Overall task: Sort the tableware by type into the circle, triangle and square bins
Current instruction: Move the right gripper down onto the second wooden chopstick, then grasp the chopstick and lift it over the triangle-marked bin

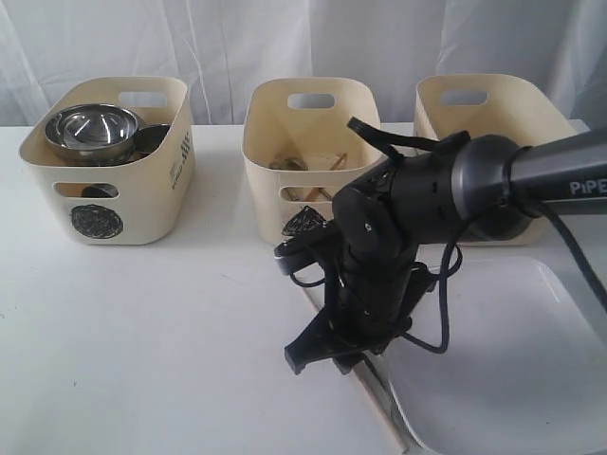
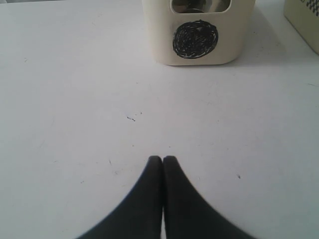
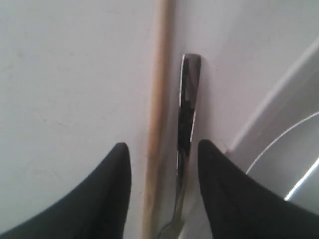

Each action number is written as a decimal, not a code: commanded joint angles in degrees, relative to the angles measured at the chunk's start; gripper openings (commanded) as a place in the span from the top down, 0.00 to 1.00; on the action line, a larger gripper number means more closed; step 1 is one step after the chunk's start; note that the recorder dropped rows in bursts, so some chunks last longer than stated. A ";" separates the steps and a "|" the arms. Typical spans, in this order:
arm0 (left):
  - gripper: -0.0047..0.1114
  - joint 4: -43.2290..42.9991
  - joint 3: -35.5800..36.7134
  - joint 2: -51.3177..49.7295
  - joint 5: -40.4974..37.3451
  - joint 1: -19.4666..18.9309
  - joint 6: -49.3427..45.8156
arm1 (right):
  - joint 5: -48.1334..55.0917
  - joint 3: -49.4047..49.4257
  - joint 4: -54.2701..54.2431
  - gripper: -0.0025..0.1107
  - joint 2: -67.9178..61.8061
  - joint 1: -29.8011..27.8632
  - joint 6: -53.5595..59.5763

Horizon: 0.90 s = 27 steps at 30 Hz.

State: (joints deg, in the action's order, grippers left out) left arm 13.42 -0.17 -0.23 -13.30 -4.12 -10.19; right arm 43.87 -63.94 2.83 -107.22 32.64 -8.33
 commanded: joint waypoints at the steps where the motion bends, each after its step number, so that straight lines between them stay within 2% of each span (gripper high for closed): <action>1: 0.96 0.26 0.17 0.23 -0.11 0.25 -0.14 | -0.75 0.08 -1.52 0.61 0.16 -0.65 2.70; 5: 0.96 0.26 0.17 0.23 -0.11 0.25 -0.14 | -3.31 0.08 -4.70 0.61 -0.37 -0.65 5.67; 19: 0.96 0.26 0.17 0.23 -0.11 0.25 -0.14 | -4.59 0.08 -4.96 0.66 -2.74 -0.65 6.89; 26: 0.96 0.26 0.17 0.23 -0.11 0.25 -0.14 | -5.94 0.08 -7.17 0.98 -5.44 -0.65 6.89; 27: 0.96 0.26 0.17 0.23 -0.11 0.25 -0.14 | -6.52 0.08 -8.21 0.98 -5.74 -0.65 6.89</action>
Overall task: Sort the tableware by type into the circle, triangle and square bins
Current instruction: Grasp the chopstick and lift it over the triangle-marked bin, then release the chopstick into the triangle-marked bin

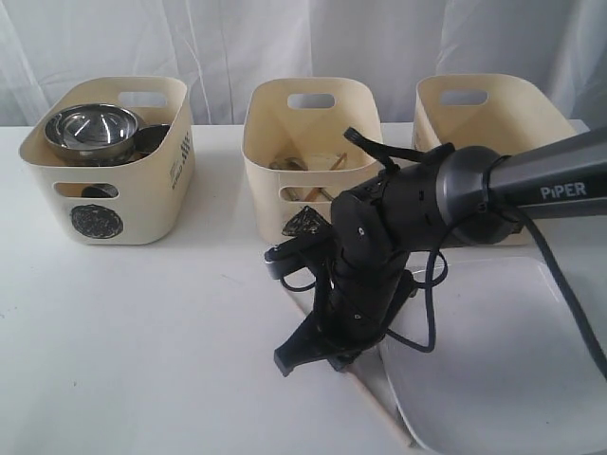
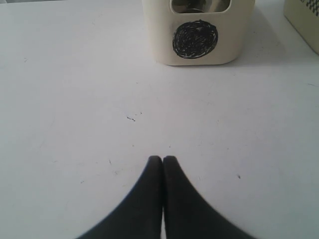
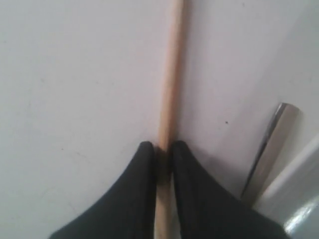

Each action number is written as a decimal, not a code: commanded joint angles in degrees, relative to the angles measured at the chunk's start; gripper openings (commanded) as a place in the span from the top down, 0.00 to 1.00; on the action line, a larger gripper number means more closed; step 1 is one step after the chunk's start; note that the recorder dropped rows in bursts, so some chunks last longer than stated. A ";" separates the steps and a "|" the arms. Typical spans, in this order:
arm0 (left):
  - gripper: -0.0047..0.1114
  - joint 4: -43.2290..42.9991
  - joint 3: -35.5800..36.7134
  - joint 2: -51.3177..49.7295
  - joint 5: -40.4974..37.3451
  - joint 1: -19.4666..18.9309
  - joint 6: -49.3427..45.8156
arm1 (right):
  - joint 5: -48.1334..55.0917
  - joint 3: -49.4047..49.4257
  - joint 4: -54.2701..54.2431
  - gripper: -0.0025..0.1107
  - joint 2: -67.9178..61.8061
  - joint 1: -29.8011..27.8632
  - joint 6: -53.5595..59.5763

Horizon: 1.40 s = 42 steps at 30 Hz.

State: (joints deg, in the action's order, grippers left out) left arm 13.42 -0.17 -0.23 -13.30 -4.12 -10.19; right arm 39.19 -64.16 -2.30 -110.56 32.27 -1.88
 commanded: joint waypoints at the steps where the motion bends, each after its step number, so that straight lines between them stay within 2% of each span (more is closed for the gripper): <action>1: 0.96 0.26 0.17 0.23 -0.11 0.25 -0.14 | -2.42 0.29 -4.47 0.98 -2.86 -0.27 0.44; 7: 0.96 0.26 0.17 0.23 -0.11 0.25 -0.14 | -2.55 -1.34 -14.34 0.98 -0.65 -0.27 3.61; 13: 0.96 0.26 0.17 0.23 -0.11 0.25 -0.14 | -3.28 -9.32 -20.19 0.98 9.28 -0.27 9.88; 17: 0.96 0.26 0.17 0.23 -0.11 0.25 -0.14 | -10.21 -13.10 -20.05 0.98 15.57 -0.83 9.88; 22: 0.96 0.26 0.17 0.23 -0.11 0.25 -0.14 | -22.88 -13.36 -19.64 0.98 19.75 -3.05 9.88; 30: 0.96 0.26 0.17 0.23 -0.11 0.25 -0.14 | -43.64 -11.58 -19.55 0.98 17.59 -7.07 9.88; 42: 0.96 0.26 0.17 0.23 -0.11 0.25 -0.14 | -49.22 -11.08 -19.55 0.96 6.52 -10.56 9.88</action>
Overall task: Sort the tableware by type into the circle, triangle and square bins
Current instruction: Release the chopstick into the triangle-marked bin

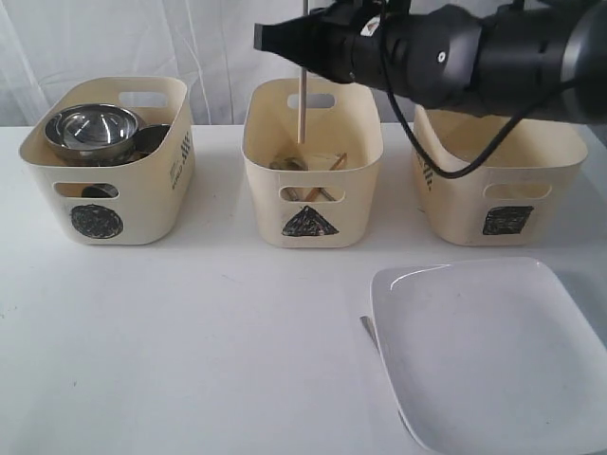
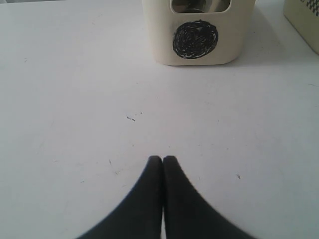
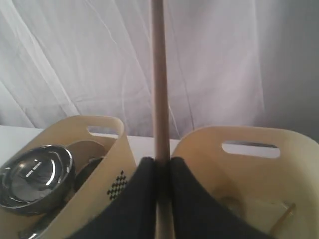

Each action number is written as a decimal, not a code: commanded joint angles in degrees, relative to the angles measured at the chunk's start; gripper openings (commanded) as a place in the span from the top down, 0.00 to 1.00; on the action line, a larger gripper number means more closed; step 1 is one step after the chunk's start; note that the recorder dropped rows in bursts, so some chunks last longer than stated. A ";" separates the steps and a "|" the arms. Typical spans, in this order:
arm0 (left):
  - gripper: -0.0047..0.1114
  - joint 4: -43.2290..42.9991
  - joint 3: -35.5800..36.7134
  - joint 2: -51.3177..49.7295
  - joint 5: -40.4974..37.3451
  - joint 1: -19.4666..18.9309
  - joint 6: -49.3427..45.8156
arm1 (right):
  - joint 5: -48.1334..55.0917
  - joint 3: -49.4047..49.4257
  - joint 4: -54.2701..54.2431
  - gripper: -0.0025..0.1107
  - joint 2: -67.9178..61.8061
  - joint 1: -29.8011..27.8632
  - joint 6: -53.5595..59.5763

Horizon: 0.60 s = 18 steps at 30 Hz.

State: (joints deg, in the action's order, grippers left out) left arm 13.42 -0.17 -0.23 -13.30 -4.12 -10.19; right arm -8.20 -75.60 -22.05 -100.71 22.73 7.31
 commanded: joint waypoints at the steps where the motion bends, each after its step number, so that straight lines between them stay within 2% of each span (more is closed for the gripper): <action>1: 0.96 0.26 0.17 0.23 -0.11 0.25 -0.14 | -1.70 0.37 0.19 0.94 -4.24 -1.11 0.69; 6: 0.96 0.26 0.17 0.23 -0.11 0.25 -0.14 | -1.39 0.37 0.19 0.77 -6.94 -1.11 0.69; 8: 0.96 0.26 0.17 0.23 -0.11 0.25 -0.14 | -1.39 0.37 0.19 0.74 -7.36 -1.11 0.69; 18: 0.96 0.26 0.17 0.23 -0.11 0.25 -0.14 | -0.45 0.37 0.19 0.72 -6.67 -1.11 0.69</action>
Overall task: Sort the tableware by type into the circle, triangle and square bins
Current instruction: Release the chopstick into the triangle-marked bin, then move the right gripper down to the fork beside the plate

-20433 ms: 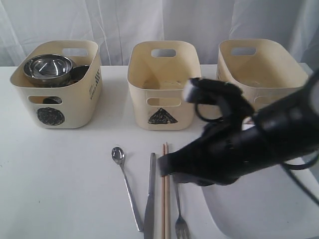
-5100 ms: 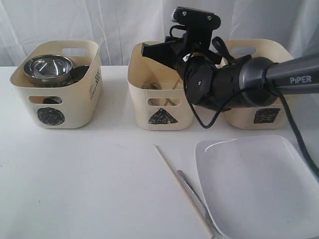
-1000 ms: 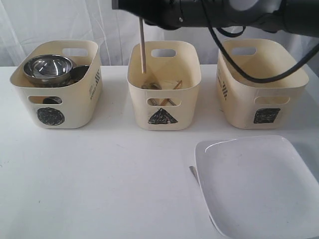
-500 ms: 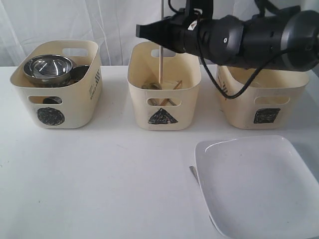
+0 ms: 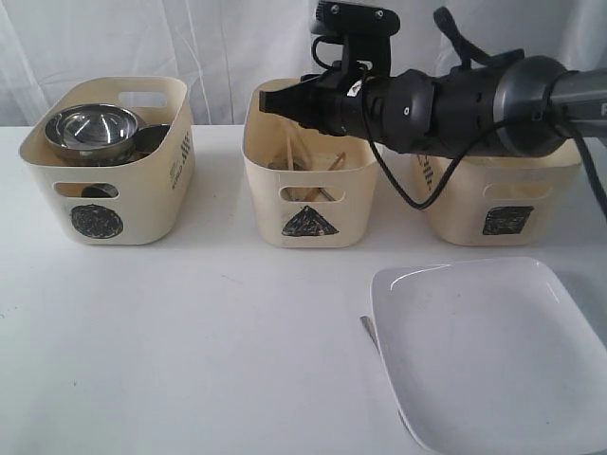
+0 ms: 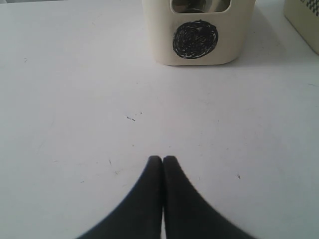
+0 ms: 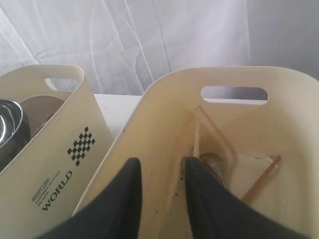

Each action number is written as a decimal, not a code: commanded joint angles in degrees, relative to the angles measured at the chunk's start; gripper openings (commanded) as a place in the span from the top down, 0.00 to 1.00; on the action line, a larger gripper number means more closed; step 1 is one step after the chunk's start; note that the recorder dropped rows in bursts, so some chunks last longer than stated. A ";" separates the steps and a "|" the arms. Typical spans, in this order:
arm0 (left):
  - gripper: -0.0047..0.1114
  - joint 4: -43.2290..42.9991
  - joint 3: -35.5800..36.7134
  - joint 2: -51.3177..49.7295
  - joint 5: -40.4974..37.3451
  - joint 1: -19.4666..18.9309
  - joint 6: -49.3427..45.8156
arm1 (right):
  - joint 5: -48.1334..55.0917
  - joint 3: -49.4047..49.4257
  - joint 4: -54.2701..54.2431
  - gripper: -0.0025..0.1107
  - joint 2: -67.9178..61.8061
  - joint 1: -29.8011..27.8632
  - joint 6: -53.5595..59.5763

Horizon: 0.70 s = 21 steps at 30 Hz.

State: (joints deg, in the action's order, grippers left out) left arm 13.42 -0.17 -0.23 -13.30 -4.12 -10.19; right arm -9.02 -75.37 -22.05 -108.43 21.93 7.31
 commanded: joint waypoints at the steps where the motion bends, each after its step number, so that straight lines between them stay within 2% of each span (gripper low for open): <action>1: 0.96 0.26 0.17 0.23 -0.11 0.25 -0.14 | 0.84 0.14 0.19 0.72 1.66 -0.31 0.58; 4: 0.96 0.26 0.17 0.23 -0.11 0.25 -0.14 | 5.87 0.14 0.19 0.72 4.18 -0.31 0.32; 8: 0.96 0.26 0.17 0.23 -0.11 0.25 -0.14 | 19.54 0.14 0.19 0.75 9.05 -0.31 0.32; 10: 0.96 0.26 0.17 0.23 -0.11 0.25 -0.14 | 26.53 0.14 0.40 0.81 11.32 -0.31 0.44; 14: 0.96 0.26 0.17 0.23 -0.11 0.25 -0.14 | 37.99 0.14 3.63 0.98 14.06 -0.31 0.44; 21: 0.96 0.26 0.17 0.23 -0.11 0.25 -0.14 | 54.07 2.98 3.87 0.98 14.62 0.28 0.05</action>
State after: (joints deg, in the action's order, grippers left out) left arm 13.42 -0.17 -0.23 -13.30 -4.12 -10.19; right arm 38.64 -74.55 -19.05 -94.24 21.93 7.20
